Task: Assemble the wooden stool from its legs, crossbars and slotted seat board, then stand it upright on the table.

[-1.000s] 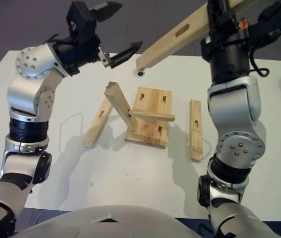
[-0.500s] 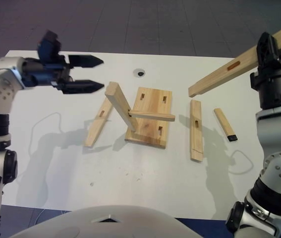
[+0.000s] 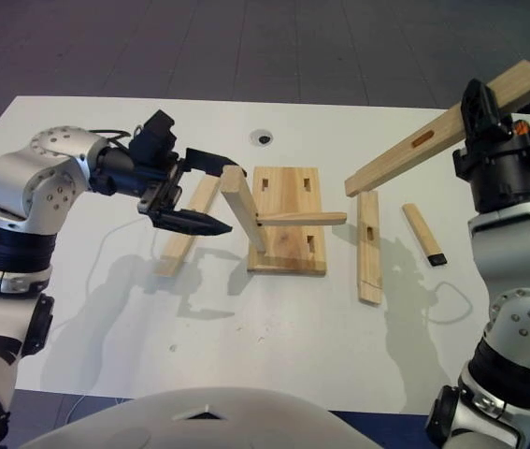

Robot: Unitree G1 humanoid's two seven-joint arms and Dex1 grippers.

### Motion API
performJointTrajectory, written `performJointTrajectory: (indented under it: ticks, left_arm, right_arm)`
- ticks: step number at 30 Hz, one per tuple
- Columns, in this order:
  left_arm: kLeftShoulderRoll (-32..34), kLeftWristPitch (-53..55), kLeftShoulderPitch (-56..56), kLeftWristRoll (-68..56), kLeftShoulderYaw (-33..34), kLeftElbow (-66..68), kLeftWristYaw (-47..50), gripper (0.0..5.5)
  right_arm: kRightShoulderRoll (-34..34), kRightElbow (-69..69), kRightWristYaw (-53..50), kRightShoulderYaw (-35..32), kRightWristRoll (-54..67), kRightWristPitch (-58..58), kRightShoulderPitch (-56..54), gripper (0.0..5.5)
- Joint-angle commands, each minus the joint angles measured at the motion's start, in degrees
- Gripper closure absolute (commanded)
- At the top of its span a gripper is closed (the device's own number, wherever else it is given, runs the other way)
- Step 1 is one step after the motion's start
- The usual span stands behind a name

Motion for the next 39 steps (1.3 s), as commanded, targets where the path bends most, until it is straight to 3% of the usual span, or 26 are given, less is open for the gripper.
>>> performJointTrajectory:
  ticks: [1,13,19,29,33,39]
  left_arm:
    - [-2.32,-1.09,3.79,1.82,0.32,-3.73,7.08,0.10]
    - [-2.53,-2.32,7.57,3.69,-0.02,-6.75,13.65,2.09]
    - [-5.95,-4.08,8.27,5.58,-0.26,-5.84,18.94,3.11]
    - [-12.18,-7.15,13.85,10.48,-3.55,-9.77,29.75,3.24]
    - [-12.66,-8.15,17.20,12.33,-5.73,-11.46,32.35,3.26]
    - [-14.64,-7.54,18.21,12.27,-5.89,-12.82,36.28,3.28]
  right_arm:
    - [-0.38,-4.20,2.49,1.08,-4.09,0.59,5.00,4.47]
    - [1.16,-5.32,4.33,1.96,-7.55,0.26,6.91,4.47]
    - [1.25,-5.82,4.71,2.13,-8.06,0.89,7.96,4.47]
    - [-0.25,-7.21,7.85,4.36,-16.42,1.22,8.34,4.47]
    - [-2.61,-7.00,11.44,9.28,-25.14,0.73,7.22,4.47]
    - [-0.12,-8.21,13.38,12.77,-29.62,0.69,7.38,4.47]
